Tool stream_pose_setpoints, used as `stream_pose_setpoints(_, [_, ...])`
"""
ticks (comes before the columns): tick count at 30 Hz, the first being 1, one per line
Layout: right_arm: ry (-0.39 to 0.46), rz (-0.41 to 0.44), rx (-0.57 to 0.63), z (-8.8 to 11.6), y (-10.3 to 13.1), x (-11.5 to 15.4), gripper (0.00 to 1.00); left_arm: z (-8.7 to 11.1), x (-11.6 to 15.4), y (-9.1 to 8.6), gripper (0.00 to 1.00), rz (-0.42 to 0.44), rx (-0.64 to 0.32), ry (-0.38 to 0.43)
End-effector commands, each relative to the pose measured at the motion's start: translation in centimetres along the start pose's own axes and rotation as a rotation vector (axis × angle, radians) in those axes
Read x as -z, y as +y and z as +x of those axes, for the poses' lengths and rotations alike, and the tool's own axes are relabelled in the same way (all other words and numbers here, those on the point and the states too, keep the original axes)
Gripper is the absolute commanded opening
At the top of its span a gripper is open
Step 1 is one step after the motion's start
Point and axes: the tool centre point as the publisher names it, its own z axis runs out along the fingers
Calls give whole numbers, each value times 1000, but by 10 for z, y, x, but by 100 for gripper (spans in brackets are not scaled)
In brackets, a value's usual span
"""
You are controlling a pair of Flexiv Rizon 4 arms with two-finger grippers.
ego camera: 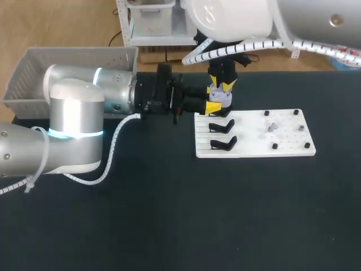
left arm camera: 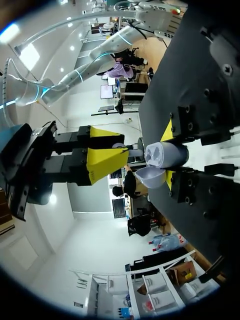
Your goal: Pick up each earbud case from the left stands, insert the matching earbuds, close the lid, and place the case in the box.
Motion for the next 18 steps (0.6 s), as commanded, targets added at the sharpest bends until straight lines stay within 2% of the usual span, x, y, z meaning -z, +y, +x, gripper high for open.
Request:
stream_pose_setpoints(1, [-1, -2, -5, 0, 2, -1, 0, 0, 0, -2, 0, -7, -3, 0])
stream_pose_setpoints(18, [6, 0, -35, -3, 4, -6, 0, 0, 0, -2, 0, -7, -3, 0])
